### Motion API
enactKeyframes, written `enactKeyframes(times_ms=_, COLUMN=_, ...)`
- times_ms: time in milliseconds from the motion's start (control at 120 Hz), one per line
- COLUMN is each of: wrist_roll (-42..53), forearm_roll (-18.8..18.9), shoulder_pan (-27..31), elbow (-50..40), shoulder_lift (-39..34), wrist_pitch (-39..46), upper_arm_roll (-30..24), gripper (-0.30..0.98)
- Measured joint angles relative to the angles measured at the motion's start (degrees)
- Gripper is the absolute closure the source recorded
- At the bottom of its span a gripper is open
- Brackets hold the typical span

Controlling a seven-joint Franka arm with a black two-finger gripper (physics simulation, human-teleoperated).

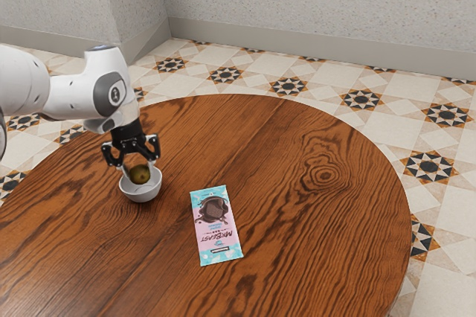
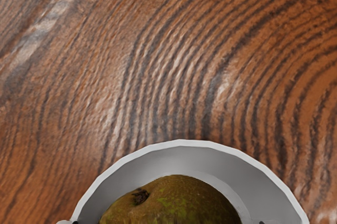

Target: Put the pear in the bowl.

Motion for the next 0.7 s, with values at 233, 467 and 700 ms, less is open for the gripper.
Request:
enactKeyframes(times_ms=233, wrist_roll=-5.93, forearm_roll=0.88, shoulder_pan=-2.07, elbow=0.48, shoulder_lift=-6.36, wrist_pitch=-1.32, upper_arm_roll=-0.42, gripper=0.08)
enactKeyframes(times_ms=467, wrist_roll=-30.2, forearm_roll=6.21, shoulder_pan=-12.38, elbow=11.19, shoulder_lift=-16.3, wrist_pitch=-14.62, upper_arm_roll=2.75, gripper=0.03)
enactKeyframes(times_ms=700, wrist_roll=-52.36, forearm_roll=8.41, shoulder_pan=-19.04, elbow=18.19, shoulder_lift=-18.41, wrist_pitch=-25.09, upper_arm_roll=6.24, gripper=0.01)
